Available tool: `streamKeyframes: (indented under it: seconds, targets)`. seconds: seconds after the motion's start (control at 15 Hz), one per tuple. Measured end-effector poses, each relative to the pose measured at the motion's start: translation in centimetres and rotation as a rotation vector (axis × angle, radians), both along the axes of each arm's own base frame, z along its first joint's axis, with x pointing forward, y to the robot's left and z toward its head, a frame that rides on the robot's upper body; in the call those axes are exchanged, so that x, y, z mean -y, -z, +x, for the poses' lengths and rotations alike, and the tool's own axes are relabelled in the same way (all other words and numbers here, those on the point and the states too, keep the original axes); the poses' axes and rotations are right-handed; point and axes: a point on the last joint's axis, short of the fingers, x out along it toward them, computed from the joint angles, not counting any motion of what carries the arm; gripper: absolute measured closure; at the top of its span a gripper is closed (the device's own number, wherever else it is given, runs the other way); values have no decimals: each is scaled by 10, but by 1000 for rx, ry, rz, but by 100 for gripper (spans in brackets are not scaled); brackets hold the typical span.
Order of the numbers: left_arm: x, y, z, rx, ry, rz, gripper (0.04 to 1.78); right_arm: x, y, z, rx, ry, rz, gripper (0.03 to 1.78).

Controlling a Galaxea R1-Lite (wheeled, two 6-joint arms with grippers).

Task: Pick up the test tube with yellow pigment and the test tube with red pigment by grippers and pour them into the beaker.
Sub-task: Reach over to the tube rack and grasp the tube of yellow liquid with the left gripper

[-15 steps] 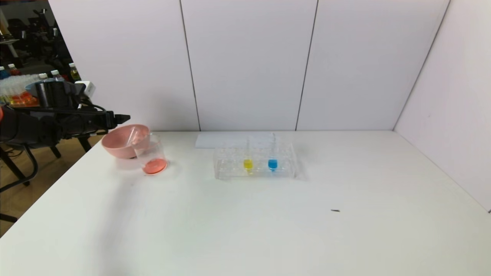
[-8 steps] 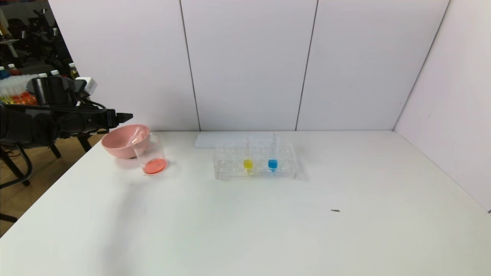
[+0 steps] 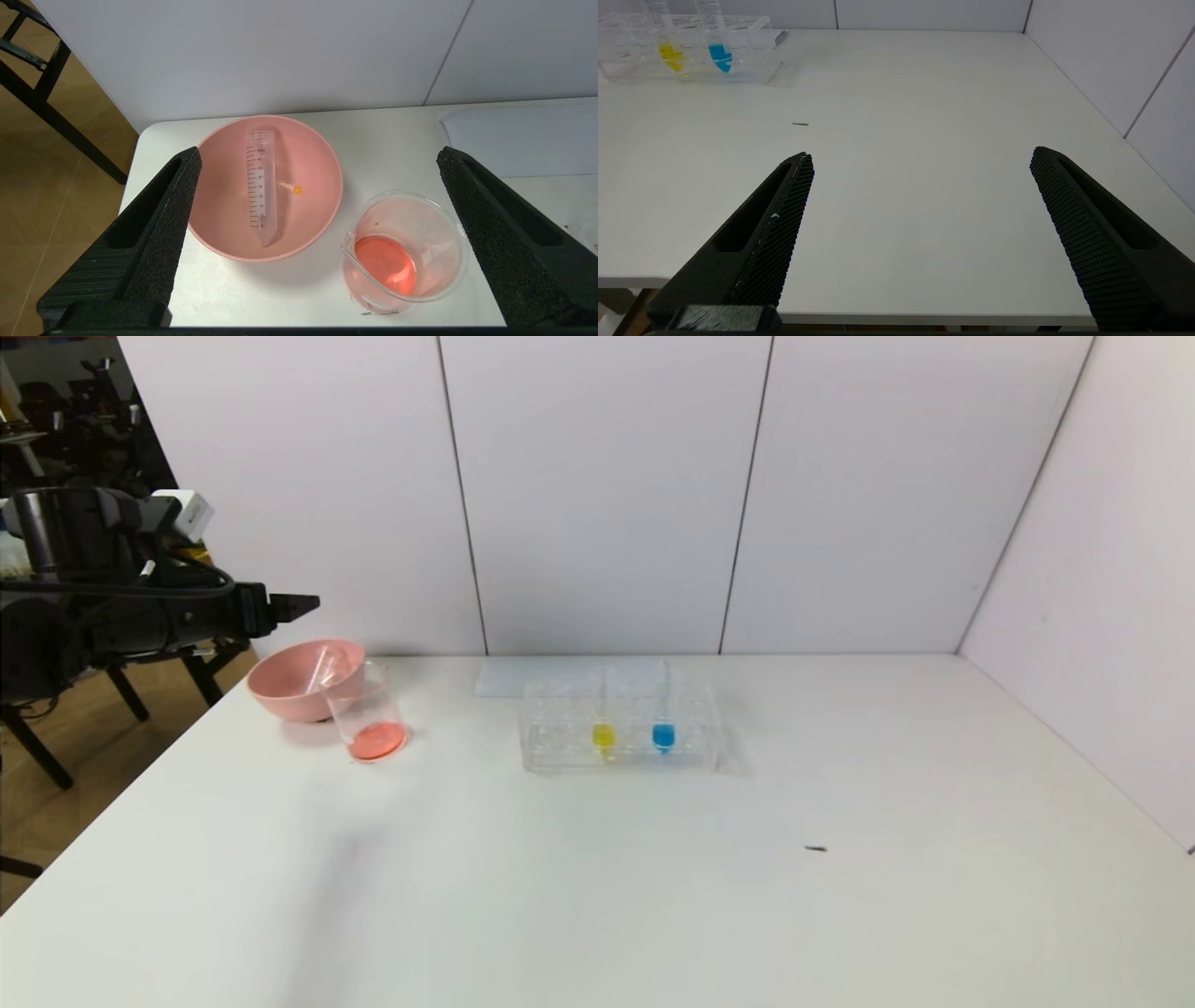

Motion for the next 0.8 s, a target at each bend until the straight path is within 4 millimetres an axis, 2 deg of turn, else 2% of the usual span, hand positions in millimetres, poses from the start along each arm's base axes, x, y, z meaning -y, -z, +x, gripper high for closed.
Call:
streamKeyframes:
  seconds: [0.53, 0.8]
  targets:
    - [27, -25, -62, 52, 85, -2, 6, 0, 0, 0, 0, 0, 0, 11]
    - [48, -30, -93, 63, 157, -2, 6, 0, 0, 0, 0, 0, 0, 11]
